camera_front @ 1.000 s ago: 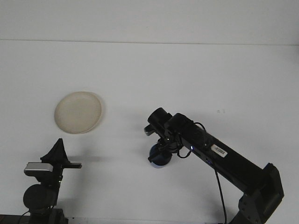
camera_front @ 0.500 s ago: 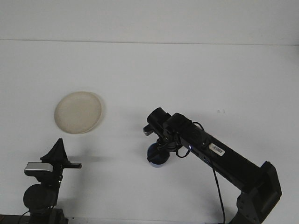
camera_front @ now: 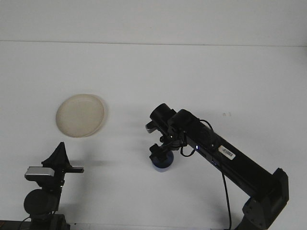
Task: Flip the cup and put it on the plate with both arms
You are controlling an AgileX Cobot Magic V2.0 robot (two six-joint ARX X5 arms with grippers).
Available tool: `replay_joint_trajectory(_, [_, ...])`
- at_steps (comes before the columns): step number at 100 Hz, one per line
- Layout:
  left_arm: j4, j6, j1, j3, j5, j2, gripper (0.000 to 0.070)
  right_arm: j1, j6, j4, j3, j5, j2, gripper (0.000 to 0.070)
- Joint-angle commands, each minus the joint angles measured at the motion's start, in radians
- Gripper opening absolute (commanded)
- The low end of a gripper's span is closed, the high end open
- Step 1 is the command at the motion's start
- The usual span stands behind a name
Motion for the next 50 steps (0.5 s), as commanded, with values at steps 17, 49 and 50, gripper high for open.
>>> replay_joint_trajectory(17, [0.013,-0.002,0.001,-0.02,-0.001,-0.001,0.0011,-0.019,-0.066,-0.033,0.102,0.006,-0.009,0.0485])
replay_joint_trajectory(49, [0.012,-0.002,0.001,-0.02,-0.001,-0.001,0.0011,-0.227,-0.112,-0.092,0.101,0.005,-0.084,0.0486])
replay_joint_trajectory(50, [0.013,-0.002,0.001,-0.02,-0.001,-0.001,0.0011,-0.234,-0.112,-0.092,0.101,0.005,-0.087,0.0486])
